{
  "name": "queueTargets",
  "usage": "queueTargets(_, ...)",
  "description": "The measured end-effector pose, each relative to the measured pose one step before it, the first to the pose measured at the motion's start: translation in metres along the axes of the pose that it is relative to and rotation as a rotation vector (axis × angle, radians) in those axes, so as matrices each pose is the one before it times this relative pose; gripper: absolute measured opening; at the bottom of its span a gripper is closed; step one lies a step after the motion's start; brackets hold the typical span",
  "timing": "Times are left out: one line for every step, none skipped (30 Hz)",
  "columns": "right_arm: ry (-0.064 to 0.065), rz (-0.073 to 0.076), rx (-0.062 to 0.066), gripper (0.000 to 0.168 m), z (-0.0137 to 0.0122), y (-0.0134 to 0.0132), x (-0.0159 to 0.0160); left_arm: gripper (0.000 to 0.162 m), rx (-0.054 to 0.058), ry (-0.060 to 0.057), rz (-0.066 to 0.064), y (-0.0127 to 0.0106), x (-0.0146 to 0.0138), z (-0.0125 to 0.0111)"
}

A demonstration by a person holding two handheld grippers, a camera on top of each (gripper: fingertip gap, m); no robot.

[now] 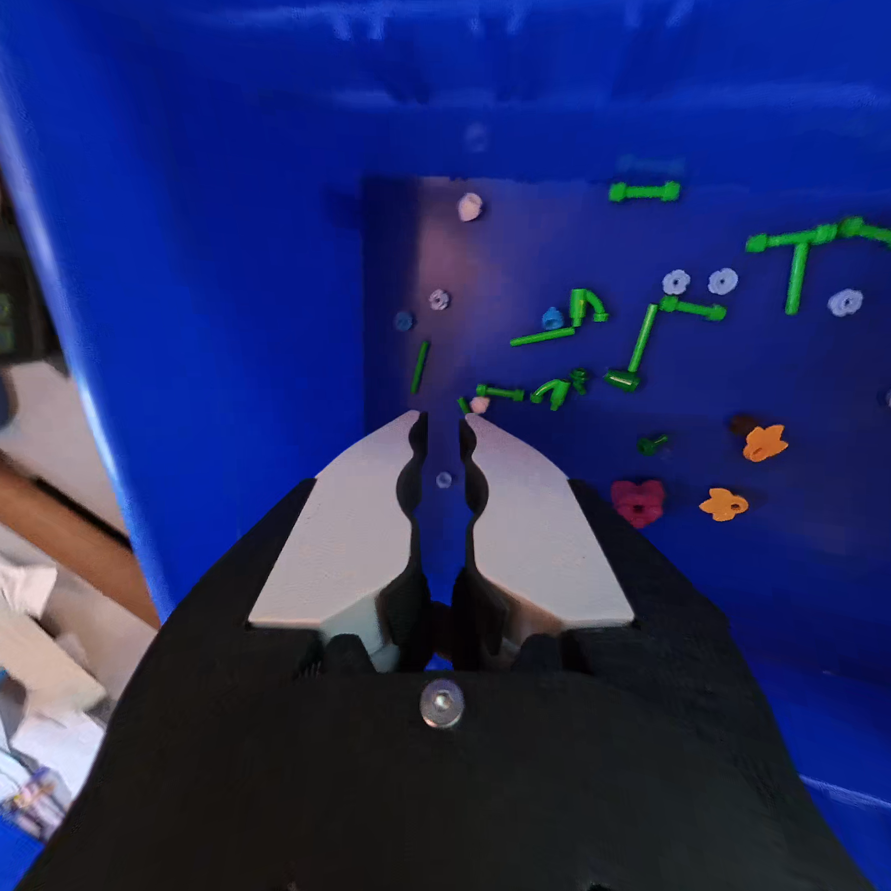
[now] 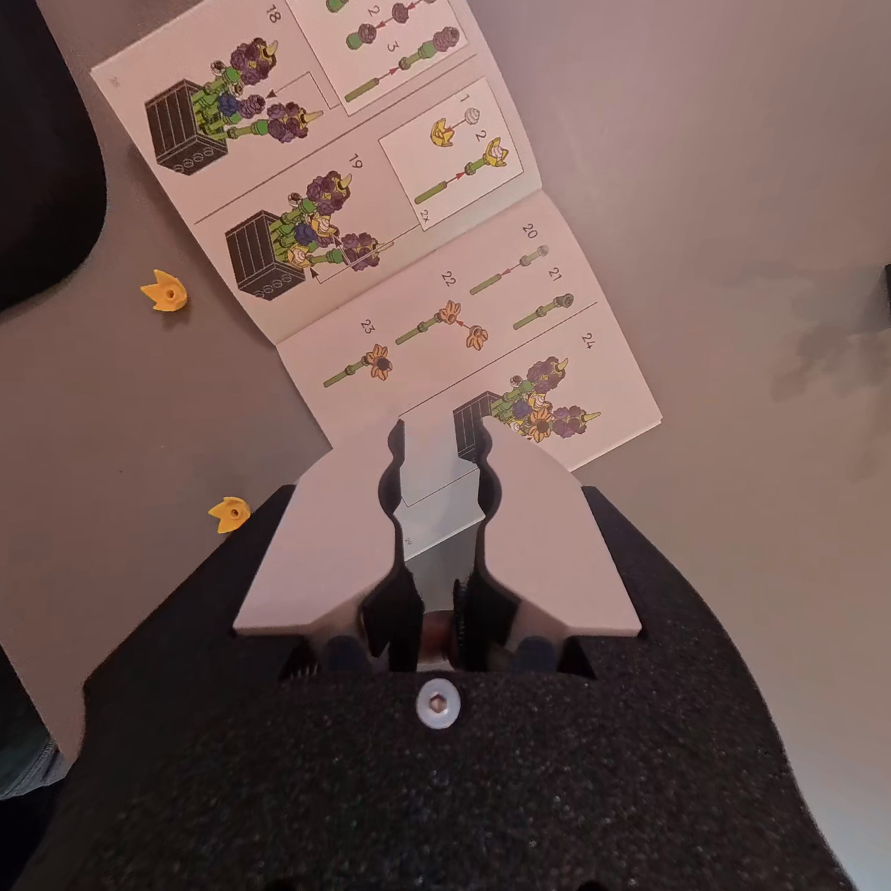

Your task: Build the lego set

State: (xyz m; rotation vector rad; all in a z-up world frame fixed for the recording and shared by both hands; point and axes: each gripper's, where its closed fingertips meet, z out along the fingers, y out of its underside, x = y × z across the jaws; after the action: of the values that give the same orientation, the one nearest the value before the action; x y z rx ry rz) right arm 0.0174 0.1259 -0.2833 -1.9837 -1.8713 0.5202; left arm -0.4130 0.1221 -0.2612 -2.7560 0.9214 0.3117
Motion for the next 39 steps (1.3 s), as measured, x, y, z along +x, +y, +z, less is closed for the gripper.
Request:
queueTargets(0.0003,-0.0027,-0.001,0.028,-0.00002,0.00005,0.00003,0.014,0.0187,0.0126,0.0434,-0.00223,0.00238,0.00211)
queueTargets(0.0003,-0.0027,-0.0014,0.028,0.00008,0.00007,-0.00007,0.014,0.0204,0.0078,0.0336,-0.00211,0.00193,0.00139)
queueTargets(0.0003,-0.0025,-0.0012,0.028,0.0001,0.00004,0.0,0.014,0.0156,0.0036,0.0209,-0.00136,0.00083,0.00091)
queueTargets(0.0002,-0.0019,-0.0003,0.028,0.00006,0.0001,-0.00004,0.013,0.0086,0.0039,0.0112,-0.00033,0.00076,0.00071)
queueTargets(-0.0002,-0.0006,0.0003,0.028,0.00011,0.00001,0.00002,0.013,0.0001,0.0041,0.0024,0.00104,0.00049,0.00073)
queueTargets(-0.0003,-0.0004,0.0017,0.028,-0.0002,-0.00005,-0.00011,0.013,-0.0079,0.0023,-0.0012,0.00209,0.00013,0.00067)
queueTargets(-0.0012,-0.0004,0.0016,0.028,-0.00021,-0.00005,-0.00012,0.013,-0.0118,0.0011,0.0,0.00235,-0.00003,0.00073)
queueTargets(-0.0015,-0.0001,0.0011,0.028,-0.00042,-0.00008,-0.00018,0.013,-0.0087,0.0041,0.0025,0.00122,0.0007,0.00042)
queueTargets(-0.0007,0.0,0.0012,0.028,-0.00036,-0.00019,-0.00009,0.013,-0.0028,0.0104,0.0065,0.00003,0.00188,0.00022)
queueTargets(0.0002,-0.0004,0.0006,0.028,-0.00027,-0.00014,-0.00005,0.012,0.0001,0.0132,0.0085,-0.00053,0.00243,0.00006)
queueTargets(0.0003,-0.0016,-0.0011,0.028,0.0,0.00021,-0.00004,0.012,0.0016,0.0102,0.0057,-0.00091,0.0019,-0.00002)
queueTargets(0.0007,-0.002,-0.002,0.029,0.00003,0.00037,-0.00007,0.012,-0.0002,0.0066,0.0013,-0.00036,0.00111,0.00027)
queueTargets(0.0004,-0.0013,-0.0011,0.029,0.00004,0.00035,-0.00015,0.013,-0.0038,0.0037,-0.0007,0.00013,0.00051,0.00071)
queueTargets(-0.0002,-0.0006,-0.0001,0.029,0.00008,0.00007,-0.00009,0.013,-0.0082,0.0022,0.0003,0.00103,0.00036,0.00125)
queueTargets(-0.0008,-0.0003,0.0002,0.029,-0.00017,0.00009,-0.00007,0.013,-0.0121,-0.0008,0.0015,0.00168,-0.00004,0.00165)
queueTargets(-0.0008,-0.0006,0.0006,0.029,-0.00023,-0.00001,-0.00005,0.013,-0.0096,-0.0021,0.0001,0.00124,-0.0002,0.00176)
queueTargets(-0.0004,-0.0004,0.0006,0.029,-0.00018,-0.0001,0.00008,0.014,-0.0034,0.0,-0.0034,0.00043,0.00001,0.00176)
queueTargets(0.0001,0.0,0.0,0.029,-0.00027,0.00007,0.00002,0.014,0.0024,0.0026,-0.005,-0.00046,0.00041,0.00158)
queueTargets(0.0003,-0.0001,-0.0002,0.029,-0.00006,0.00011,0.00015,0.013,0.0089,-0.0005,-0.0045,-0.00124,-0.00011,0.00062)
queueTargets(0.0001,-0.0002,-0.0002,0.029,-0.00001,0.00002,0.00002,0.013,0.0096,0.0009,-0.0042,-0.00125,-0.00006,0.00016)
queueTargets(0.0,0.0001,-0.0005,0.029,0.00014,0.00016,0.0001,0.012,0.0032,0.0044,-0.0041,0.00005,0.00033,0.00007)
queueTargets(0.0001,-0.0003,-0.0005,0.029,0.00019,0.00008,0.00003,0.01,0.0005,0.0025,-0.0033,0.00031,0.00011,0.00028)
queueTargets(0.0002,-0.0005,-0.0007,0.029,0.00017,0.00011,0.00005,0.01,0.0011,0.0009,-0.0052,0.00019,-0.00004,0.00003)
queueTargets(0.0,-0.0001,-0.0005,0.029,0.0001,0.00003,0.00001,0.009,-0.003,-0.0002,-0.0091,0.00045,0.0,-0.0001)
queueTargets(-0.0002,0.0001,-0.0002,0.029,-0.00001,0.00002,0.00006,0.009,-0.0113,-0.0042,-0.0157,0.0014,-0.00081,-0.00022)
queueTargets(-0.0003,0.0003,0.0003,0.029,-0.00015,-0.00014,0.00004,0.009,-0.0119,-0.0099,-0.0195,0.00167,-0.00152,-0.00075)
queueTargets(0.0001,0.0004,0.0017,0.029,-0.00038,-0.00016,0.00009,0.009,0.0045,-0.0133,-0.0216,-0.00012,-0.00194,-0.00225)
queueTargets(-0.0003,0.0004,0.0034,0.029,-0.00056,-0.00045,-0.00006,0.009,0.0242,-0.0139,-0.0299,-0.00238,-0.00198,-0.00432)
queueTargets(-0.0022,-0.0001,0.0051,0.029,-0.00075,-0.00074,-0.00037,0.009,0.0396,-0.009,-0.0413,-0.00435,-0.00128,-0.00639)
queueTargets(-0.0051,-0.002,0.0068,0.03,-0.00099,-0.00093,-0.00082,0.009,0.0543,0.0004,-0.0481,-0.00616,0.00031,-0.00801)
queueTargets(-0.0052,-0.0023,0.0087,0.03,-0.00136,-0.00113,-0.00092,0.009,0.0682,0.0046,-0.0487,-0.00764,0.0018,-0.00889)
queueTargets(-0.004,-0.0012,0.0108,0.03,-0.0016,-0.00155,-0.00075,0.009,0.0796,0.003,-0.0465,-0.00858,0.00262,-0.0092)
queueTargets(-0.004,-0.0012,0.0143,0.031,-0.00194,-0.00205,-0.00066,0.009,0.0806,0.0097,-0.0462,-0.00854,0.00464,-0.0088)
queueTargets(-0.0044,-0.0018,0.0171,0.031,-0.0021,-0.00245,-0.00069,0.009,0.0794,0.0216,-0.0451,-0.00844,0.00756,-0.00851)
queueTargets(-0.0042,-0.0038,0.019,0.031,-0.00249,-0.00286,-0.00065,0.009,0.0852,0.0338,-0.0418,-0.00931,0.01108,-0.00823)
queueTargets(-0.0043,-0.0084,0.0216,0.031,-0.00273,-0.00333,-0.00096,0.009,0.0914,0.0542,-0.0348,-0.01064,0.01584,-0.00804)
queueTargets(-0.0039,-0.0131,0.0227,0.031,-0.00297,-0.00344,-0.00111,0.009,0.0941,0.0707,-0.024,-0.01161,0.02016,-0.00765)
queueTargets(-0.0048,-0.0177,0.0213,0.031,-0.00303,-0.00339,-0.00151,0.009,0.0914,0.0759,-0.0126,-0.01172,0.02276,-0.00659)
queueTargets(-0.0041,-0.0219,0.0202,0.031,-0.0029,-0.00326,-0.00183,0.009,0.0898,0.0766,-0.0035,-0.01137,0.02423,-0.0048)
